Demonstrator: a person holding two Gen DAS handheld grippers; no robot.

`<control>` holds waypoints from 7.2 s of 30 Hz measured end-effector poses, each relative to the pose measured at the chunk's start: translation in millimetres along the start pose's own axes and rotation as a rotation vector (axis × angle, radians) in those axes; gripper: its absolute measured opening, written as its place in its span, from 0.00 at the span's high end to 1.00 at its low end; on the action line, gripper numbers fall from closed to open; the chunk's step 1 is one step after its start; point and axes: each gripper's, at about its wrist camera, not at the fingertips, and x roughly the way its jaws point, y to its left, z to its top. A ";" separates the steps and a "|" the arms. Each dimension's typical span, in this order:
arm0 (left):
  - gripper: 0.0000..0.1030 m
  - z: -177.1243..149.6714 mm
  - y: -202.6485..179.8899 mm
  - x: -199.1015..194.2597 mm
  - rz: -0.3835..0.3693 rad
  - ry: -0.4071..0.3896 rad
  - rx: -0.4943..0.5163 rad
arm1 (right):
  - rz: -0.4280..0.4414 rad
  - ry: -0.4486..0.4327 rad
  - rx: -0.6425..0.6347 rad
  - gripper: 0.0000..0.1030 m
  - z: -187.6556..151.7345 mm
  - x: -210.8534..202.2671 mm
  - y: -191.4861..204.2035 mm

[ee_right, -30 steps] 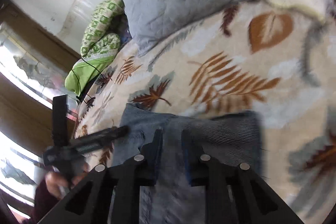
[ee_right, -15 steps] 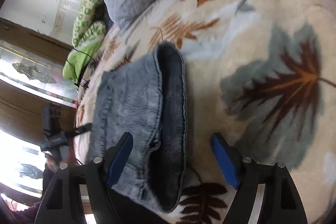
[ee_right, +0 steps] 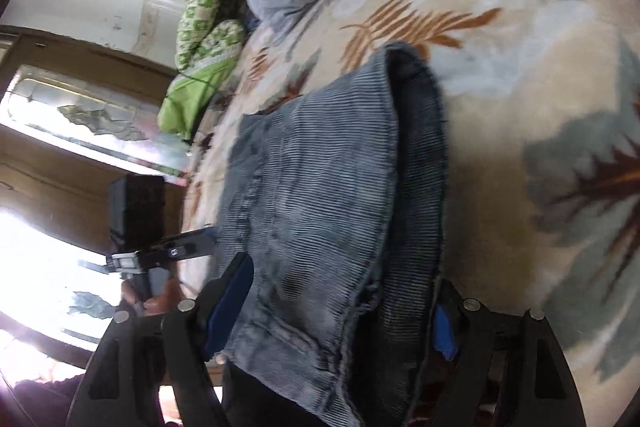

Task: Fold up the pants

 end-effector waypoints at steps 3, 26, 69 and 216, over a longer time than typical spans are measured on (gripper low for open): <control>0.15 1.5 2.2 0.9 -0.025 -0.023 -0.009 | 0.016 -0.009 -0.008 0.22 0.1 8.7 2.8; 0.68 36.2 -25.3 -55.6 0.048 -0.205 0.089 | -0.099 -0.146 -0.197 0.64 21.7 -3.1 67.0; 0.06 -90.4 -149.1 -191.7 0.810 -0.708 0.145 | -0.583 -0.502 -0.486 0.33 -85.5 -66.6 225.9; 0.01 -126.6 -221.6 -206.0 0.517 -0.726 0.499 | -0.890 -0.609 -0.354 0.32 -163.1 -105.7 260.5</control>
